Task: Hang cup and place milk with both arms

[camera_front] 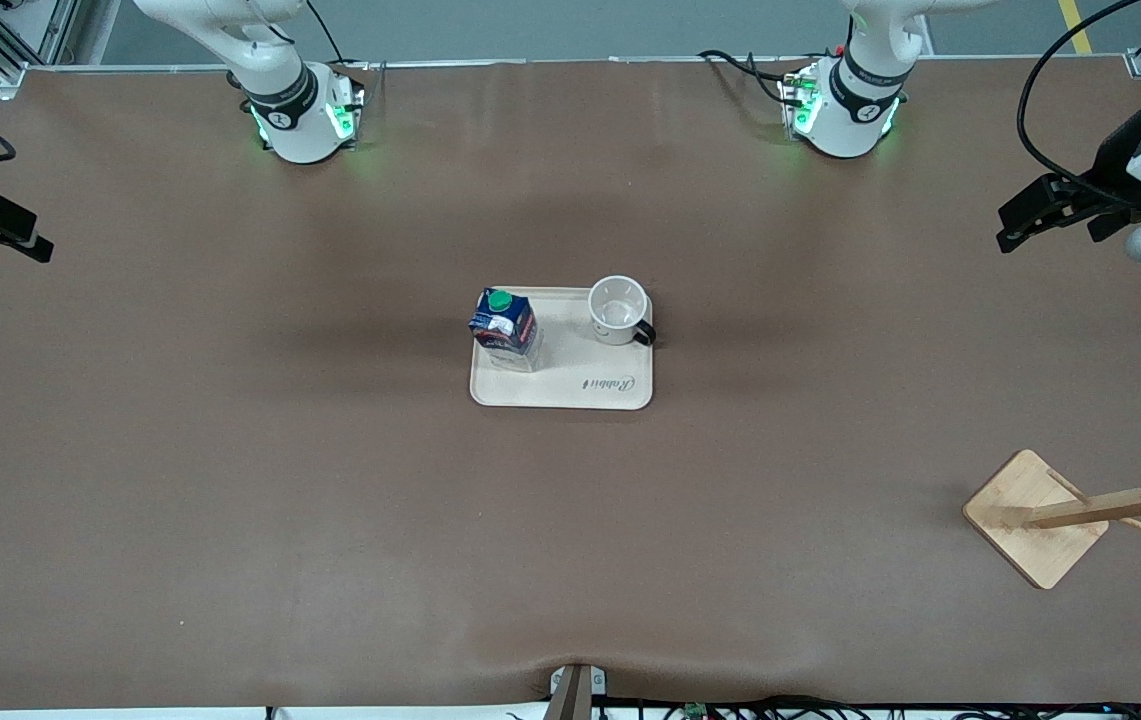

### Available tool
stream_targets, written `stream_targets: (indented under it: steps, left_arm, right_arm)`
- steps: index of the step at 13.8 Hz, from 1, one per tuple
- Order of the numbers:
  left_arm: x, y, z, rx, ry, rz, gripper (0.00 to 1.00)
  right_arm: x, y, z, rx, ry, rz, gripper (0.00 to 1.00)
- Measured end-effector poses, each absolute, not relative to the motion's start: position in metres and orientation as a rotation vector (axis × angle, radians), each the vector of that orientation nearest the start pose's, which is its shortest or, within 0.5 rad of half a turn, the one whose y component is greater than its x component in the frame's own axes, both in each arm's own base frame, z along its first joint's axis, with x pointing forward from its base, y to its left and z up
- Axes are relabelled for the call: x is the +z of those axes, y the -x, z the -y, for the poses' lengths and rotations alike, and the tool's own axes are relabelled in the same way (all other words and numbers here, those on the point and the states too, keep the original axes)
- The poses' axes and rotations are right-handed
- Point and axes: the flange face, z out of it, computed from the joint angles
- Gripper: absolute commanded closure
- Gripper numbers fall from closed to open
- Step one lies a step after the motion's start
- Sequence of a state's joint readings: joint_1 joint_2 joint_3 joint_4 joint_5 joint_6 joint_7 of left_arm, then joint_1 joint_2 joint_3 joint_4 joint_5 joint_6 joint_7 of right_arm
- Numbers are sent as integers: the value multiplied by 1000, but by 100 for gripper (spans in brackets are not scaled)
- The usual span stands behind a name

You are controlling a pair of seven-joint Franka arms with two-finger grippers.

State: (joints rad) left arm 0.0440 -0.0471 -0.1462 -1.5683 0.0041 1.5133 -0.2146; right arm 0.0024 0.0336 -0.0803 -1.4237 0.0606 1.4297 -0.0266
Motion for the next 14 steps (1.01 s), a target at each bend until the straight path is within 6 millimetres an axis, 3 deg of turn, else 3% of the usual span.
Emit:
stream_targets:
  steps: [6,9,11,14]
  left_arm:
    - [657,-535,58,-30,3130,172,0]
    - [647,-543,69,-3,3134,128,0]
    - [633,-547,101,27,3138,37,0]
    - [602,-548,170,92,3139,-66,0]
  right_arm:
    - [662,-549,37,37,3082,-73,0]
    - [662,-549,39,36,3082,-80,0]
    - [662,-549,45,39,3081,-98,0]
    - [653,-549,55,83,3078,-124,0]
